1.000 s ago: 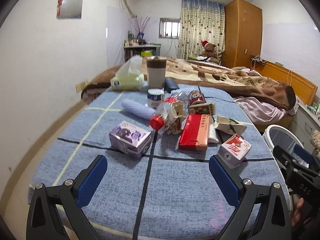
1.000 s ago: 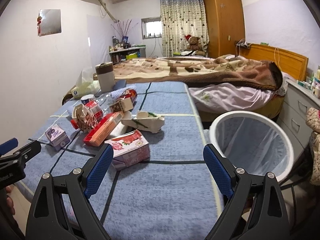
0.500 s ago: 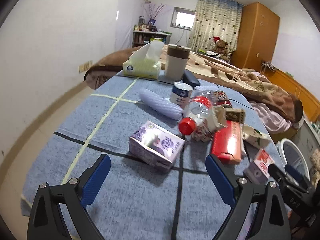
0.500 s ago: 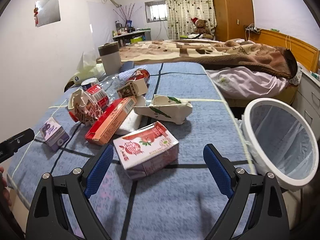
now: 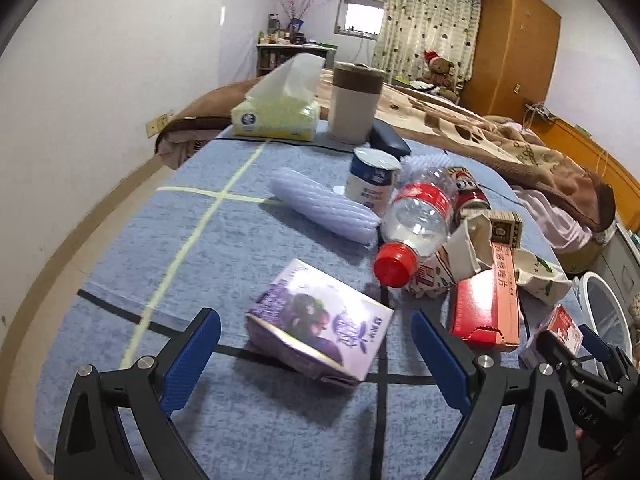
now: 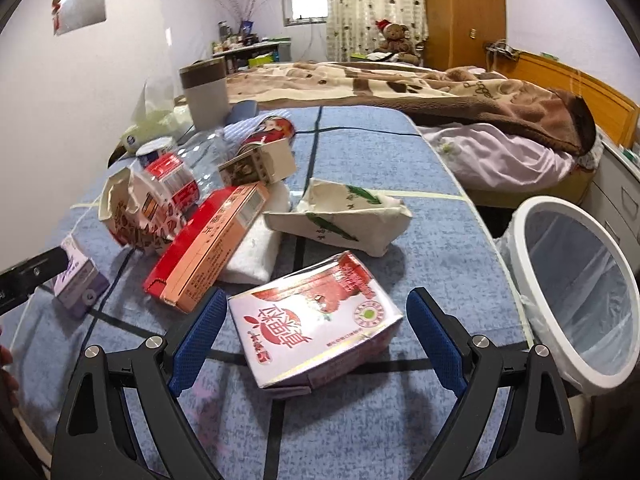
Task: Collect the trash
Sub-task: 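Grasp the purple grape carton with the left tool while the right tool grasps the pink juice carton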
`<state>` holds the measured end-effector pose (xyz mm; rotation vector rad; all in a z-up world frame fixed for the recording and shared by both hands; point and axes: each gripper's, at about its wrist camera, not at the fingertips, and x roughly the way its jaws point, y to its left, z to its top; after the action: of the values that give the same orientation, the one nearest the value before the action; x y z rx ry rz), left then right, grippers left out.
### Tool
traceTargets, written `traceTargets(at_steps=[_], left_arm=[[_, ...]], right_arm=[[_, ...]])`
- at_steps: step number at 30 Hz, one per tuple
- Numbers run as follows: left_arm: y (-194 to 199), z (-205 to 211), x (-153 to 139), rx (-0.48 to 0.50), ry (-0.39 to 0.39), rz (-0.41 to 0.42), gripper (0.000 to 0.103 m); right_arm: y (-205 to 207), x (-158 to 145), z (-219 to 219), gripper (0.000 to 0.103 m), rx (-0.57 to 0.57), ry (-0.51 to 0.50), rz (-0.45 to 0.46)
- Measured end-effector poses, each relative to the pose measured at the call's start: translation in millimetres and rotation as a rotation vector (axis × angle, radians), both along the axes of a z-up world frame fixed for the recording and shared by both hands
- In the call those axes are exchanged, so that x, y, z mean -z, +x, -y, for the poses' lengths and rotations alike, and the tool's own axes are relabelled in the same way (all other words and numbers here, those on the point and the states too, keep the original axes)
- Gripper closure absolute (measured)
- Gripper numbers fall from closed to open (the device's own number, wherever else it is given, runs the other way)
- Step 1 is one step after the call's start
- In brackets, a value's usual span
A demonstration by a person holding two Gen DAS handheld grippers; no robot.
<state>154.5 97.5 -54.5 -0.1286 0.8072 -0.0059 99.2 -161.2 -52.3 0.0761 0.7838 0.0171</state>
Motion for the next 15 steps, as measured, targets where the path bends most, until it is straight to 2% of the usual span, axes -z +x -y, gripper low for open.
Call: traceTargets(at_steps=[2, 5, 7, 13, 15], left_arm=[[2.6, 5.0, 4.5, 0.017, 0.007, -0.018, 0.006], [2.5, 10.7, 10.2, 0.021, 0.081, -0.031, 0.006], [0.4, 7.1, 15.7, 0.021, 0.099, -0.052, 0.006], [-12.8, -18.1, 23.5, -0.038, 0.129, -0.069, 0.006], [-16.9, -26.8, 24.5, -0.062, 0.143, -0.072, 0.006]], right_arm=[[-3.7, 0.7, -0.2, 0.01, -0.013, -0.014, -0.01], [-8.7, -1.9, 4.5, 0.01, -0.012, -0.036, 0.0], [-10.6, -3.0, 9.9, 0.01, -0.017, -0.034, 0.0], [-16.7, -5.7, 18.4, 0.01, -0.034, -0.055, -0.007], [-19.8, -5.9, 23.5, 0.01, -0.005, -0.073, -0.016]])
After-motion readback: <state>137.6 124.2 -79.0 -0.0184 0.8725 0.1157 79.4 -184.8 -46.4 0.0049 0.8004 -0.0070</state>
